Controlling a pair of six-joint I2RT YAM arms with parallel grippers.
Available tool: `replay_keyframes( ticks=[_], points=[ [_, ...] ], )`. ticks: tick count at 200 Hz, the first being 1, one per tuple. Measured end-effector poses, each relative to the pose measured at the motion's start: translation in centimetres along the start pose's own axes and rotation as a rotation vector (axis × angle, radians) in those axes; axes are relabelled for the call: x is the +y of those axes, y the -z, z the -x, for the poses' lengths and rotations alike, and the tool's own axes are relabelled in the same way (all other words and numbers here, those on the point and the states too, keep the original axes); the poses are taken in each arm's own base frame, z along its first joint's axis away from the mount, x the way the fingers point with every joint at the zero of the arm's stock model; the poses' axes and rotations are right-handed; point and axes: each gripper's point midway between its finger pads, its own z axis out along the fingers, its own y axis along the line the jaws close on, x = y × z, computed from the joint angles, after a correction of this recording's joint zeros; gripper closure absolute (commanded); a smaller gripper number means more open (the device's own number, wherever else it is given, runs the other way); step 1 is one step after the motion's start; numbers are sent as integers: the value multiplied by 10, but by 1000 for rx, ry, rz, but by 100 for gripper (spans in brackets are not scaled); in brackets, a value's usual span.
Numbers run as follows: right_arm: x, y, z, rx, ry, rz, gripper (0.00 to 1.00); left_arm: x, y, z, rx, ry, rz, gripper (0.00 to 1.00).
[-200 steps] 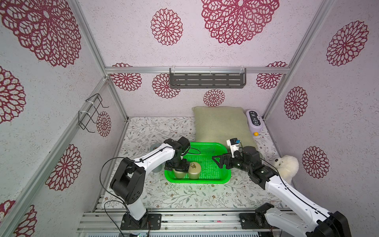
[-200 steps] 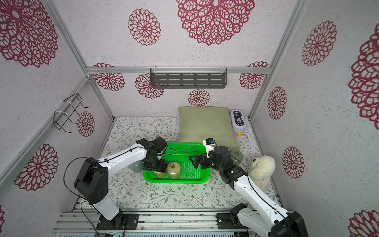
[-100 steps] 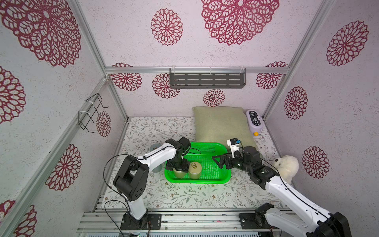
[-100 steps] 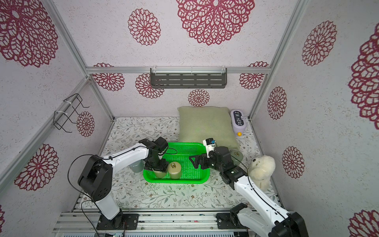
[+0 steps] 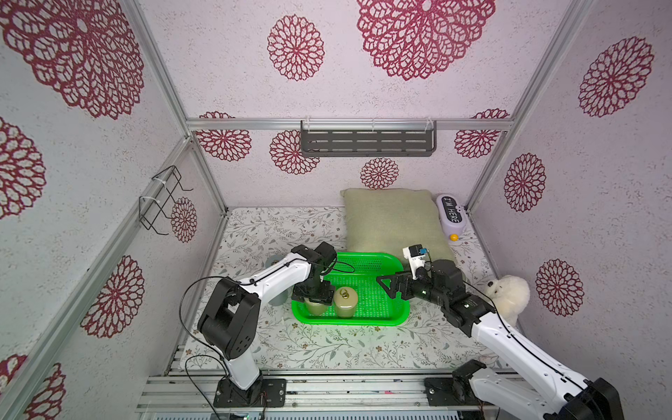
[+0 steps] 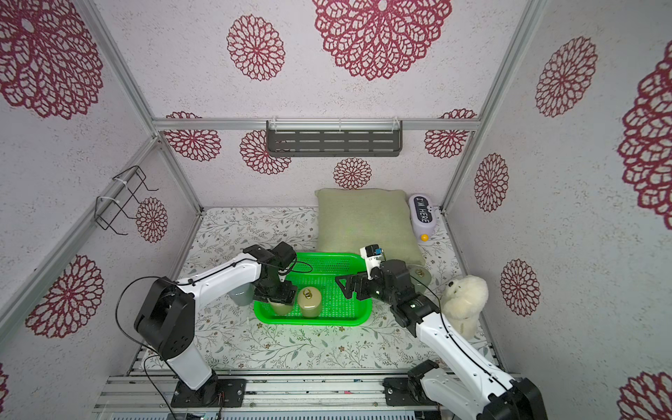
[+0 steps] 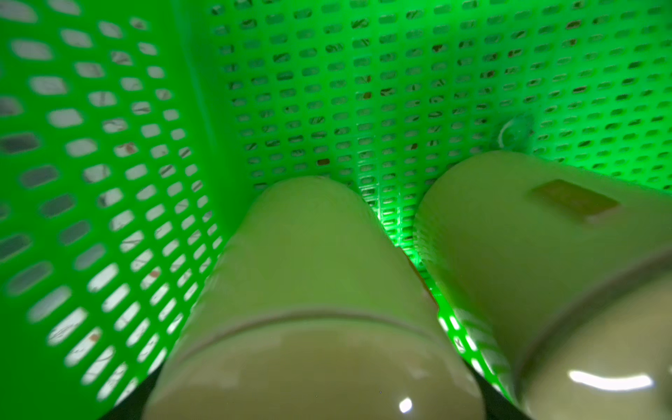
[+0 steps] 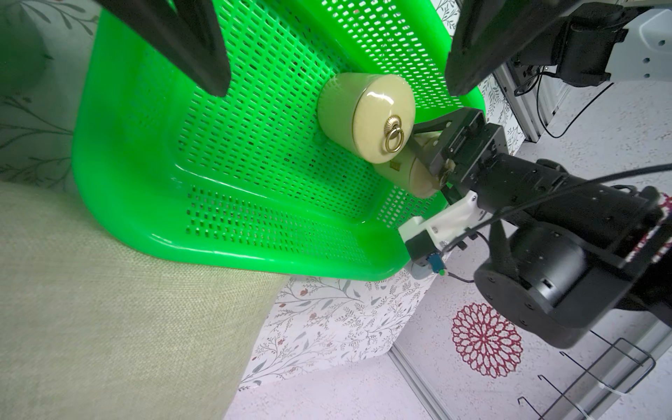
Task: Take the tea canister out of the basket
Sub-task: Pick up the tea canister from the basket.
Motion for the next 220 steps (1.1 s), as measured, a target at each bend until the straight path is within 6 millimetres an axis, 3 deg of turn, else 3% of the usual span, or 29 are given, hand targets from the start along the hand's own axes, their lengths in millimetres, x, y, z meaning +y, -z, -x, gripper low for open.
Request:
replay_keyframes(
  ticks=[58, 109, 162, 220],
  points=[
    [0, -2, -9, 18, -6, 21, 1, 13, 78, 4, -182, 35, -11, 29],
    [9, -3, -5, 3, 8, 61, 1, 58, 117, -17, -278, 172, 22, 28],
    [14, -6, -7, 12, 11, 82, 1, 106, 112, -53, -254, 349, 71, 28],
    [23, -7, -11, 25, 20, 110, 1, 125, 72, -79, -157, 477, 88, 28]
  ],
)
